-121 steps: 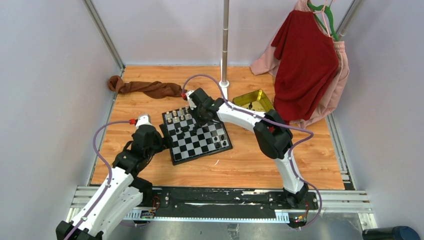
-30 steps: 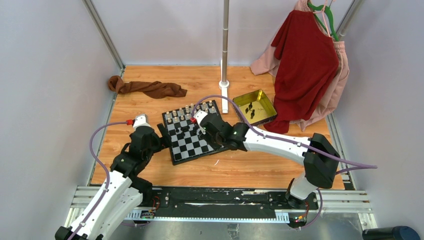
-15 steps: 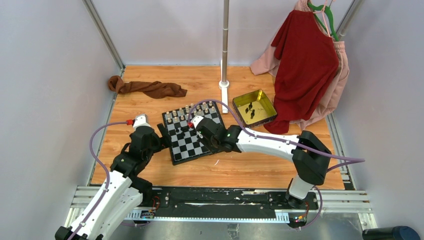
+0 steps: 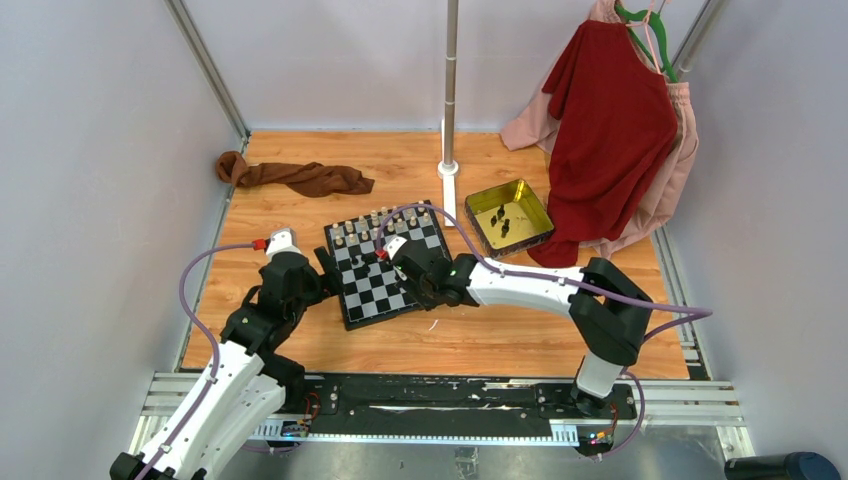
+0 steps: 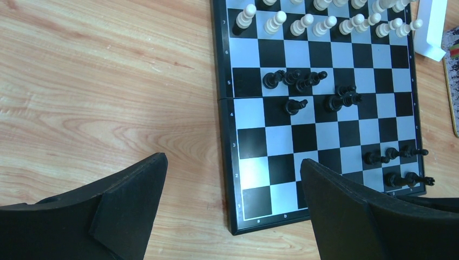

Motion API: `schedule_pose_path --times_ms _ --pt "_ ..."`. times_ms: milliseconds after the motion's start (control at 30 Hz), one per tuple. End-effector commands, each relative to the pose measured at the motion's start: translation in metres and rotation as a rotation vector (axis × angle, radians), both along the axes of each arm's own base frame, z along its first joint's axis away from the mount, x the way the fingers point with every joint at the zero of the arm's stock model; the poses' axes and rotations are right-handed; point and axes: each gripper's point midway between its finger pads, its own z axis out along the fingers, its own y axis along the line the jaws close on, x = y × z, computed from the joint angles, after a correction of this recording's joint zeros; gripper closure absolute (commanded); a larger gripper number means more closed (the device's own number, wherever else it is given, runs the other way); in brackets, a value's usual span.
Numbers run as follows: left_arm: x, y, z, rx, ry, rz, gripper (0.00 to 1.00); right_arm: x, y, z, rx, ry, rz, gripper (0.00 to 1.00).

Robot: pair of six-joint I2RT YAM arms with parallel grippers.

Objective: Set up the chess pieces on the board
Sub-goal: Place the chess piece on the chessboard.

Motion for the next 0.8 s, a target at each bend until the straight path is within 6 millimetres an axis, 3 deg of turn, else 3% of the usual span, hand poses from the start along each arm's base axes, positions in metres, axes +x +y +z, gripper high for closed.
schedule_pose_path --times_ms 0,767 --pt "0.000 0.002 -0.003 0.014 0.002 0.008 0.00 0.005 -0.004 -0.009 -0.006 0.015 -0.012 1.00" --pt "0.000 0.003 -0.006 0.022 0.015 0.014 0.00 0.017 -0.004 -0.016 -0.001 0.043 -0.017 1.00"
